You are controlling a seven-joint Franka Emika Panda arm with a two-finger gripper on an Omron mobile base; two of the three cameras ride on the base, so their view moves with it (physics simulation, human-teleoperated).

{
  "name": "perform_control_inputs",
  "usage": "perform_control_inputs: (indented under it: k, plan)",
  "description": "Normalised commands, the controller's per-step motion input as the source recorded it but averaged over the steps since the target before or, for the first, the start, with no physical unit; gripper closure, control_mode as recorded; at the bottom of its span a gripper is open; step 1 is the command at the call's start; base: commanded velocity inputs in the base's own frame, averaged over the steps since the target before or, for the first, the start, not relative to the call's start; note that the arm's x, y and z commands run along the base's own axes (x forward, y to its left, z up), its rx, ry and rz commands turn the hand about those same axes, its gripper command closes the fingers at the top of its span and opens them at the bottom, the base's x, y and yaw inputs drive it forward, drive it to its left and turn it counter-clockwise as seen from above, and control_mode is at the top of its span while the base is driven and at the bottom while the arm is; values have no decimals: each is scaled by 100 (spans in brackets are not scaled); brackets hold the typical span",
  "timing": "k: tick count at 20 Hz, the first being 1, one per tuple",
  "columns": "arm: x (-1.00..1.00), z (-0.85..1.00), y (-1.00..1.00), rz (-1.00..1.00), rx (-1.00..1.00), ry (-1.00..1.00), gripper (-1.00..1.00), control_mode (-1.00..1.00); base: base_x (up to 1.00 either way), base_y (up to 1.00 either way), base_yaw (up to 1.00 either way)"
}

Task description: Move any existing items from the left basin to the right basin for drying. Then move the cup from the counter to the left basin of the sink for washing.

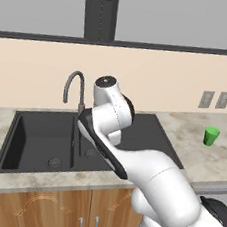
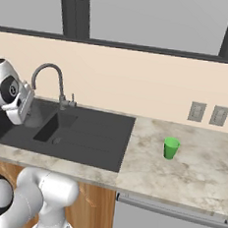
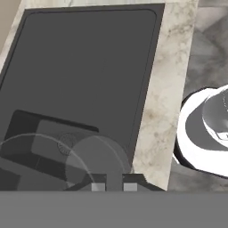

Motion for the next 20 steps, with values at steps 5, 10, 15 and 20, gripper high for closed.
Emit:
perform_control_inputs:
  k: [5, 10, 15, 20]
  plan:
    - [34, -3, -34, 0, 6, 0, 100, -100, 0, 0, 0]
    - [45, -17, -21, 0, 11, 3, 100, -100, 0, 0, 0]
    - [25, -22, -13, 0, 14, 6, 100, -100, 0, 0, 0]
    - [18, -13, -6, 0, 10, 4, 100, -100, 0, 0, 0]
